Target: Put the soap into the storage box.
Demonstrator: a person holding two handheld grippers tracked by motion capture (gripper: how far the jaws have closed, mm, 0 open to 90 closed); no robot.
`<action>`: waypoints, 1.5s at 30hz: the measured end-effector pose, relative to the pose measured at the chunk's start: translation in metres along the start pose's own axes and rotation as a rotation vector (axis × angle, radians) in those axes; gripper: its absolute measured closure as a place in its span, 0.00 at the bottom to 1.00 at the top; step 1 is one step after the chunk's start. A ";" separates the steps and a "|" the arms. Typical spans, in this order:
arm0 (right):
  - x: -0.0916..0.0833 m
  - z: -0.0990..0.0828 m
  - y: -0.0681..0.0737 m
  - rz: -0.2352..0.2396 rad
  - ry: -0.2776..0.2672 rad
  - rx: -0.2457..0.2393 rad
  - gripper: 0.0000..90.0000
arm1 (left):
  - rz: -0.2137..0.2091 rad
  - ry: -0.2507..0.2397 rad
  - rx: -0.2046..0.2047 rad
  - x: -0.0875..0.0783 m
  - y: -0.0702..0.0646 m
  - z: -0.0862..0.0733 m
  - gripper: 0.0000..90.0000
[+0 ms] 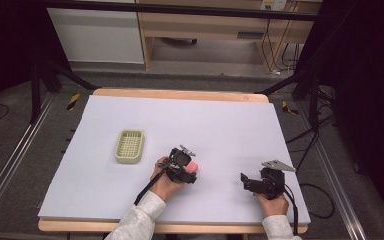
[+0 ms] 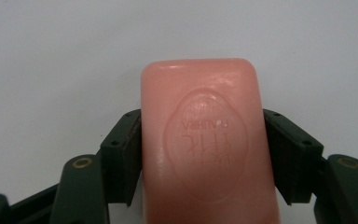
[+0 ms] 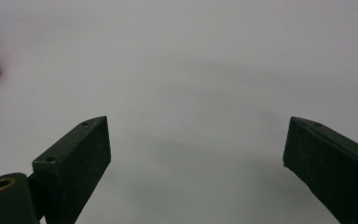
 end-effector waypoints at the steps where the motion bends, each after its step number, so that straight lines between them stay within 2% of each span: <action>1: 0.000 0.000 0.000 -0.001 -0.001 0.000 0.09 | 0.000 0.004 0.002 0.000 0.000 0.000 0.40; 13: 0.000 0.000 -0.001 -0.001 -0.002 -0.003 0.09 | -0.028 0.033 0.026 -0.003 0.002 0.001 0.41; 21: 0.000 0.000 0.000 -0.001 -0.002 -0.002 0.09 | -0.041 -0.009 0.022 -0.019 0.007 0.001 0.41; 23: 0.000 0.000 0.000 -0.001 -0.001 -0.002 0.09 | -0.035 -0.021 0.028 -0.026 0.011 0.001 0.41; 32: 0.000 0.000 0.000 -0.002 0.000 -0.001 0.09 | -0.027 -0.072 -0.004 -0.050 0.029 -0.006 0.41; 35: 0.000 0.000 0.000 -0.003 0.000 0.000 0.09 | -0.019 -0.099 -0.029 -0.063 0.042 -0.014 0.41; 36: 0.000 0.000 0.000 -0.003 0.000 0.000 0.09 | -0.019 -0.099 -0.029 -0.063 0.042 -0.014 0.41; 45: 0.000 0.000 0.000 -0.008 -0.002 -0.002 0.09 | 0.017 -0.146 -0.098 -0.089 0.075 -0.030 0.41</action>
Point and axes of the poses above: each handheld gripper's, and its own axes: x roughly forward along the jaws, z roughly out of its top, y roughly to its left, the point moved 1 cm from there along x, roughly forward along the jaws, and after that the axes turned 5 degrees about -y, right-handed, at the moved point
